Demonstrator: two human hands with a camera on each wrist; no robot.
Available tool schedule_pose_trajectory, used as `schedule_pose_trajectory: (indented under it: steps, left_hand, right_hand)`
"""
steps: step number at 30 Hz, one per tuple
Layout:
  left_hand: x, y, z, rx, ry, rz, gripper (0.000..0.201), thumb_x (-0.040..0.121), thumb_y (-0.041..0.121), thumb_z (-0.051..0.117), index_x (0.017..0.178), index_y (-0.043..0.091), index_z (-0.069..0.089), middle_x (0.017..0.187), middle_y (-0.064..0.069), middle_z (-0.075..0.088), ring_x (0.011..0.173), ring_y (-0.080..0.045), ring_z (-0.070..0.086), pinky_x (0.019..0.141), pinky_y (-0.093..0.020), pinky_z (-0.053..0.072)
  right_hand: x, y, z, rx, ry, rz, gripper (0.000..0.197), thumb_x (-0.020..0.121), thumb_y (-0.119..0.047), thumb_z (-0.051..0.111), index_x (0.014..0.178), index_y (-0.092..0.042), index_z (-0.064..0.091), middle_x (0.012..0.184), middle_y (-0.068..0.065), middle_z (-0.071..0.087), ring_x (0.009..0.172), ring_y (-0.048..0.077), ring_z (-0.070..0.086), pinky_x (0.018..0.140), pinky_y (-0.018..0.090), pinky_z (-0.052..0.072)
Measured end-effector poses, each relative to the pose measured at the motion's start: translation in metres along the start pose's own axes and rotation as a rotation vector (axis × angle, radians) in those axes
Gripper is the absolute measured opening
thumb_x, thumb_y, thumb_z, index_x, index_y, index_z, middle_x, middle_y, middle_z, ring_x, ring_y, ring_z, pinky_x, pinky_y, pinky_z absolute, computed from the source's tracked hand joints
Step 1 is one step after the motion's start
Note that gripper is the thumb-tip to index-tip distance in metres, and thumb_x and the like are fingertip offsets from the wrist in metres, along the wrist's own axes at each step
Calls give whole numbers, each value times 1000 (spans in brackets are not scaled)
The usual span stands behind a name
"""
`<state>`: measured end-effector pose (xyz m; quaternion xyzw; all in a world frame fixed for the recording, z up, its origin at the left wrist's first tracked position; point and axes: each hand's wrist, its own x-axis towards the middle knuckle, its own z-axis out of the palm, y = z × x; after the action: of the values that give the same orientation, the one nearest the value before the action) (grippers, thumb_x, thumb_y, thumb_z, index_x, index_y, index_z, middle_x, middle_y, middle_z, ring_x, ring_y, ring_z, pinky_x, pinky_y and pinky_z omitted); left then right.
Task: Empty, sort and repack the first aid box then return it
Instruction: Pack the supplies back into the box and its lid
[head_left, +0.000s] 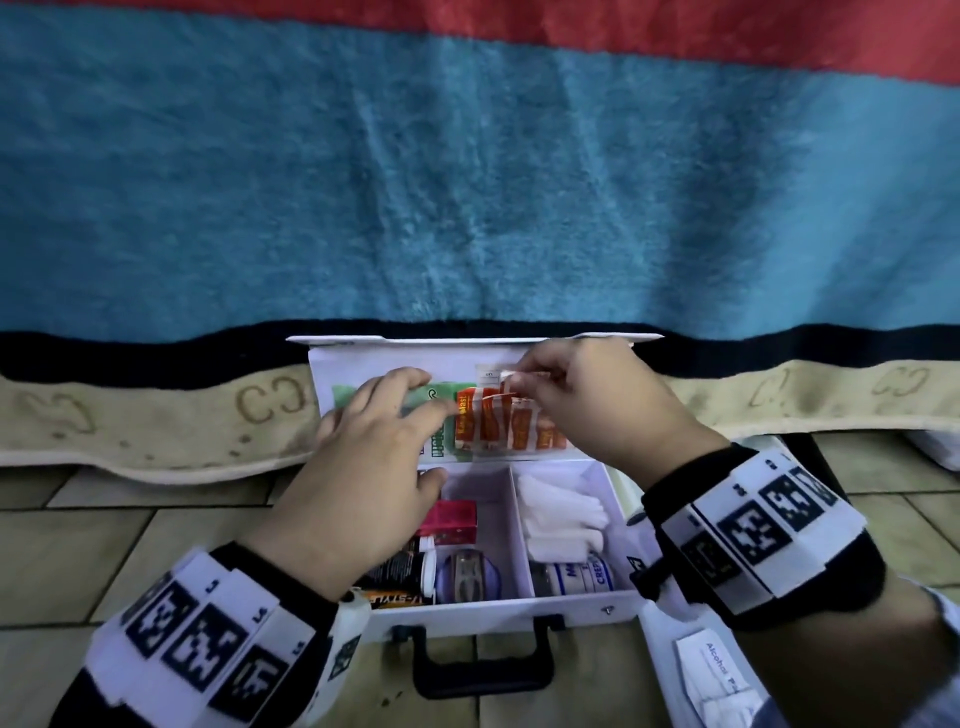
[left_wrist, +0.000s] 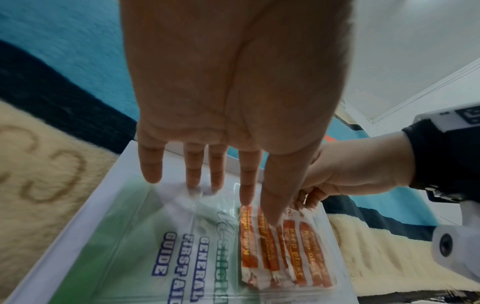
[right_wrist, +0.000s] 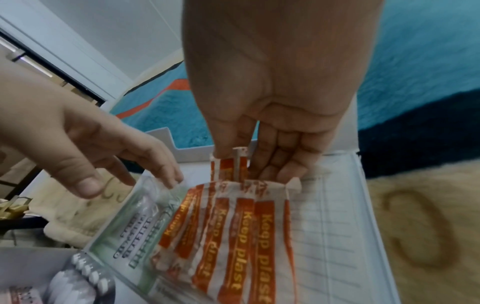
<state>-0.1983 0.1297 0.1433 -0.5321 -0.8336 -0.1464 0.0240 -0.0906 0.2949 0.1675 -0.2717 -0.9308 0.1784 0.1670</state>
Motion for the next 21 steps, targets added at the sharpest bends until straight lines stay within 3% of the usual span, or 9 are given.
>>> schedule_pose_trajectory:
  steps: [5, 7, 9, 11, 14, 17, 19, 21]
  left_hand:
    - [3, 6, -3, -13, 39, 6, 56, 91, 40, 51, 142, 36, 28, 147, 16, 20, 137, -6, 18, 111, -32, 16]
    - [8, 10, -4, -23, 21, 53, 60, 92, 42, 50, 144, 34, 21, 146, 19, 19, 136, -3, 17, 109, -29, 12]
    - [12, 12, -2, -31, -35, 100, 67, 91, 44, 51, 146, 34, 14, 147, 20, 17, 136, -2, 13, 107, -29, 10]
    - [16, 12, 1, -11, -84, 118, 72, 89, 46, 53, 147, 34, 11, 146, 19, 18, 135, -3, 13, 108, -31, 11]
    - [17, 11, 4, 8, -102, 89, 74, 88, 48, 54, 147, 34, 11, 144, 18, 22, 134, -5, 15, 107, -33, 14]
    - [17, 10, 5, 17, -102, 73, 74, 87, 50, 53, 147, 33, 12, 145, 17, 24, 135, -6, 15, 107, -33, 14]
    - [17, 11, 3, 24, -112, 66, 75, 88, 50, 53, 147, 32, 11, 146, 16, 24, 135, -6, 15, 108, -34, 13]
    - [17, 12, 2, 8, -114, 58, 75, 88, 49, 52, 147, 31, 10, 146, 15, 23, 137, -7, 15, 110, -34, 12]
  right_hand:
    - [1, -3, 2, -219, -48, -22, 23, 94, -32, 46, 93, -23, 68, 95, 4, 69, 93, 27, 62, 77, 32, 48]
    - [-3, -6, 3, -272, -74, -29, 29, 96, -30, 41, 75, -21, 60, 90, 3, 67, 93, 27, 59, 72, 28, 33]
    - [-7, -10, 3, -283, -89, 10, 40, 97, -31, 37, 59, -21, 41, 77, 2, 59, 90, 27, 58, 73, 28, 24]
    - [-7, -9, 3, -243, -97, 28, 37, 97, -35, 37, 64, -21, 42, 75, 0, 60, 90, 28, 59, 80, 33, 31]
    - [-6, -9, 3, -137, -85, 44, 18, 96, -37, 41, 85, -29, 53, 83, 0, 69, 91, 25, 62, 88, 33, 36]
    - [-9, -10, 0, -133, -93, 39, 19, 96, -39, 43, 78, -33, 48, 69, -6, 59, 86, 21, 58, 84, 32, 35]
    - [-10, -11, -1, -162, -118, 44, 24, 97, -41, 41, 80, -30, 54, 75, -4, 62, 87, 22, 56, 83, 33, 34]
    - [-7, -12, 0, -190, -136, 45, 30, 97, -40, 41, 72, -25, 51, 81, 0, 63, 91, 23, 57, 83, 33, 34]
